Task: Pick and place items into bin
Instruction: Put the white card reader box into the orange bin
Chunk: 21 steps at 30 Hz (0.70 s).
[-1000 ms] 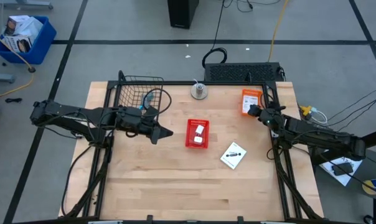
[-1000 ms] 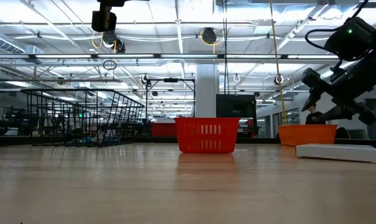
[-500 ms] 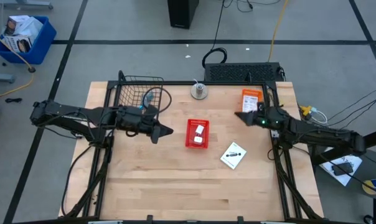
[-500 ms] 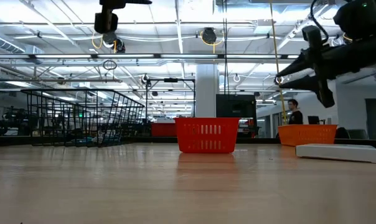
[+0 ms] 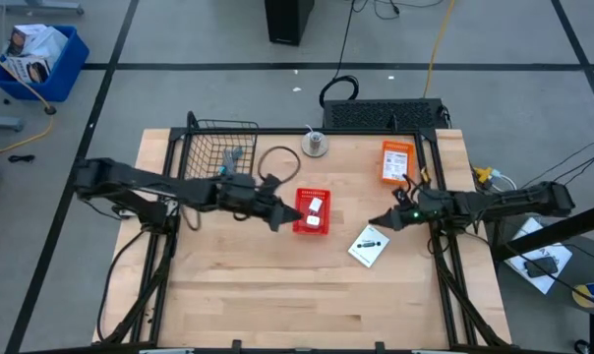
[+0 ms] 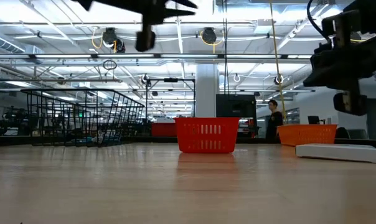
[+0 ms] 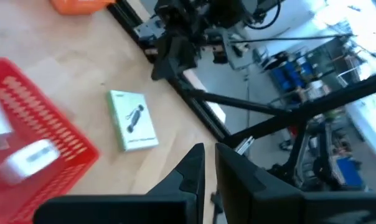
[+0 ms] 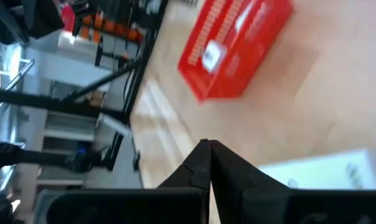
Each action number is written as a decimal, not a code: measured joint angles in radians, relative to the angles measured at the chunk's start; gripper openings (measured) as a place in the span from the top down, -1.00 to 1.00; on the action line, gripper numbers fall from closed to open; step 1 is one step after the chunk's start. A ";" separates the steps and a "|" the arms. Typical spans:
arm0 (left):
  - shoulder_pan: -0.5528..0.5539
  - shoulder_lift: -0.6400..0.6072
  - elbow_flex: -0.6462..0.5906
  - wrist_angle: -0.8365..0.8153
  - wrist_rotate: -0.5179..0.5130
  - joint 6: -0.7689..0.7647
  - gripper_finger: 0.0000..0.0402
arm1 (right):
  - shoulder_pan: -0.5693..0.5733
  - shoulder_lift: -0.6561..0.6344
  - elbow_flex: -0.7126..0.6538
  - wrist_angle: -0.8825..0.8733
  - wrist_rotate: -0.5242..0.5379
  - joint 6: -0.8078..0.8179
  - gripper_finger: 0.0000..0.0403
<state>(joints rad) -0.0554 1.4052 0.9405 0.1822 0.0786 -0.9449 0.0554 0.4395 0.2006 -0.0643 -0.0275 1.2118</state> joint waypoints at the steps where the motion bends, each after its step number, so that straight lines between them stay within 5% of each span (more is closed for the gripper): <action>1: -0.001 0.036 0.000 0.048 0.001 -0.014 0.79 | 0.023 0.000 0.000 -0.013 0.001 0.023 1.00; 6: -0.004 0.208 0.015 0.186 0.068 -0.082 0.79 | 0.138 0.001 0.043 -0.190 0.000 0.088 1.00; 12: -0.048 0.368 0.186 0.133 0.059 -0.010 0.79 | 0.257 0.000 0.207 -0.485 0.047 0.082 1.00; 21: -0.067 0.617 0.745 -0.604 -0.007 0.273 0.97 | 0.393 0.057 0.317 -0.749 0.133 0.181 1.00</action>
<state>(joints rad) -0.1223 2.0221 1.6859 -0.4219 0.0717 -0.6723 0.4486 0.4969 0.5177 -0.8135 0.1057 1.3931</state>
